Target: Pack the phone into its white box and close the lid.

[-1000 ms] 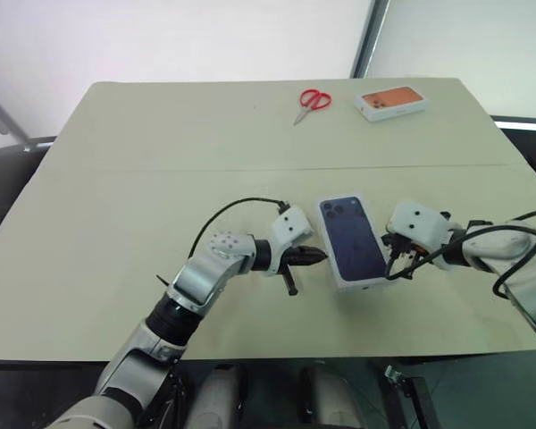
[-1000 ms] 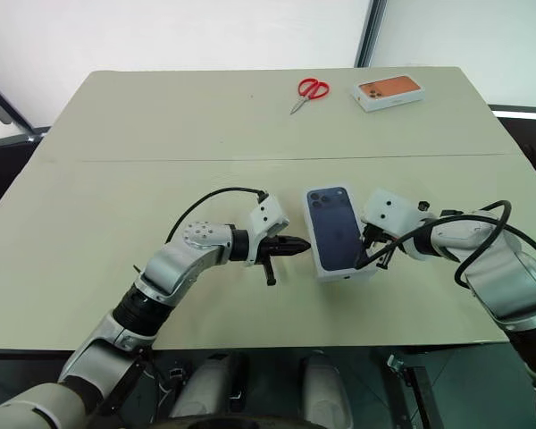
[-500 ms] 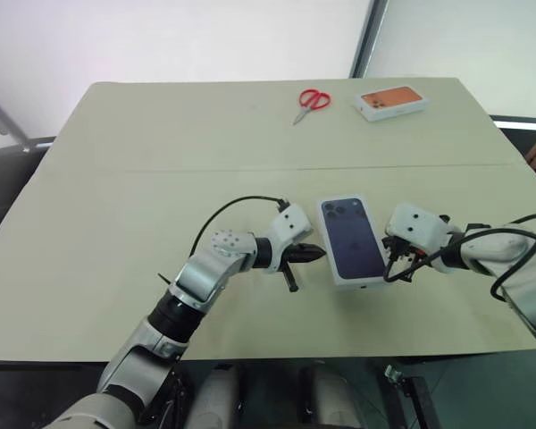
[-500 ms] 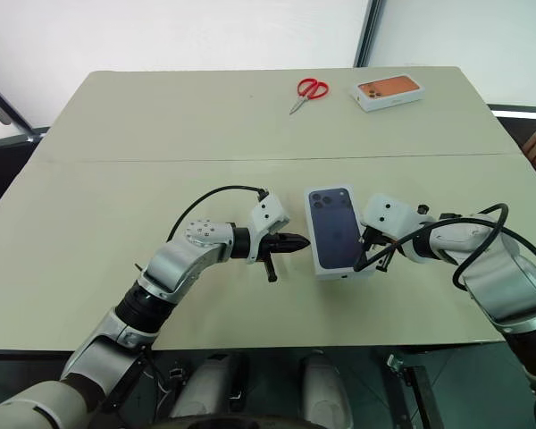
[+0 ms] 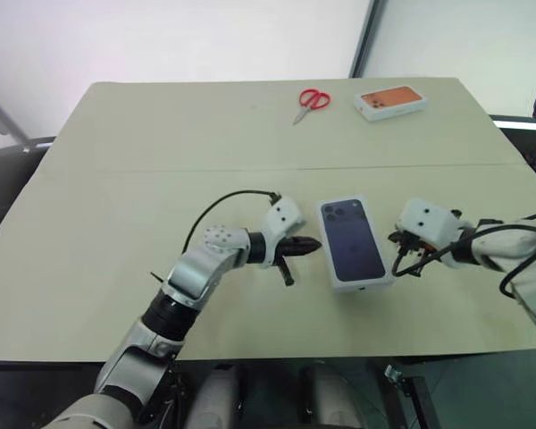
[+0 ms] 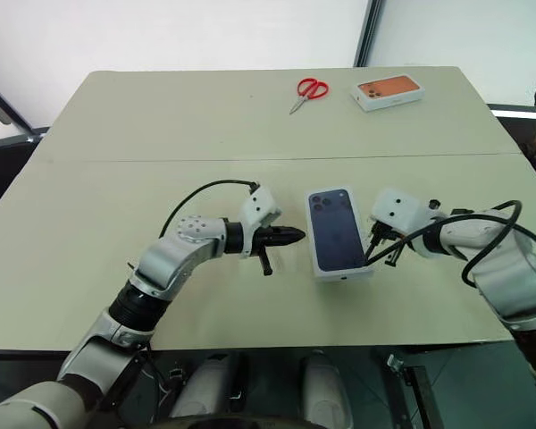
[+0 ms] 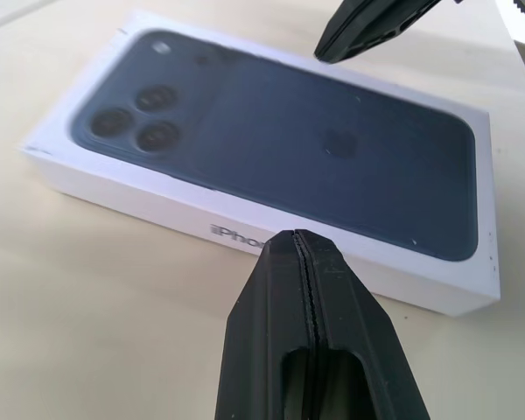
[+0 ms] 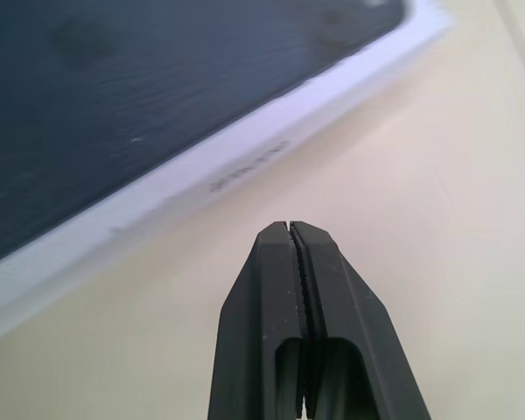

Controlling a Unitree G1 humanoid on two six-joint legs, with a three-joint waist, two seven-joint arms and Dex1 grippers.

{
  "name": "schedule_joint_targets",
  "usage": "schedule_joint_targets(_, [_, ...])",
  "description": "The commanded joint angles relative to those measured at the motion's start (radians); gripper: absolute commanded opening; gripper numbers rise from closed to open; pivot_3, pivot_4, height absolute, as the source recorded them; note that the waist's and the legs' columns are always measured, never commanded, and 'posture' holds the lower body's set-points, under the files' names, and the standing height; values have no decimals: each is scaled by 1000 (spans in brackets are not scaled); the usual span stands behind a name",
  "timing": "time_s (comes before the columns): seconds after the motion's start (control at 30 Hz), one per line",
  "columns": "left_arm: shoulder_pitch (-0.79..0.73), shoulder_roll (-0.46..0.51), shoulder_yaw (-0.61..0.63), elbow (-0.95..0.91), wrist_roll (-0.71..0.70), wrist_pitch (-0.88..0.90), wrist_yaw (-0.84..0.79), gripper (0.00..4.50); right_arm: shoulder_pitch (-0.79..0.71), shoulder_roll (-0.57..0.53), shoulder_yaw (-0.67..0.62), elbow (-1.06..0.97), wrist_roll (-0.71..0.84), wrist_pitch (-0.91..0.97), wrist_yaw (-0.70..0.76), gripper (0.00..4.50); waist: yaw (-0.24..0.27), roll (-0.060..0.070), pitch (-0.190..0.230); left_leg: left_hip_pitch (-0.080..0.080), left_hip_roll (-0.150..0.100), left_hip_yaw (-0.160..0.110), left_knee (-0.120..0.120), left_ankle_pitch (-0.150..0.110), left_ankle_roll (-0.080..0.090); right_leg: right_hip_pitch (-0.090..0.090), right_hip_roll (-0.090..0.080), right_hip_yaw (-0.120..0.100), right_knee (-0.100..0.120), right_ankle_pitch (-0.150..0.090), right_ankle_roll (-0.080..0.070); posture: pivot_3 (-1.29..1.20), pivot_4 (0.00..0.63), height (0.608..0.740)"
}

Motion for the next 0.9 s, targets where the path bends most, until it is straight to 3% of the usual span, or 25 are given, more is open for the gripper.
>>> schedule_joint_targets(0.03, [-26,-4,51,-16,-25,-6,18,0,11,-15,-92,-27,50,-23,42,38,0,0,0,0,0,0,0,0,0,0,0,0,0,0,0,0,150,697])
schedule_joint_targets(0.3, [-199,-106,49,254,58,-112,110,0,130,-22,-138,-169,184,29,148,38,23,0,0,0,-1,0,1,0,0,1,-1,0,-1,0,0,0,150,697])
schedule_joint_targets(0.63, [-305,-191,25,504,118,-203,93,0,243,-13,-48,-125,60,12,47,38,20,-1,0,0,-1,0,1,0,0,1,-1,0,0,0,1,0,150,697])
schedule_joint_targets(0.9, [-286,-201,8,537,157,-178,88,0,257,3,-22,-110,37,-14,29,38,20,-2,-1,2,-1,0,1,0,0,3,-1,0,0,0,1,0,150,697])
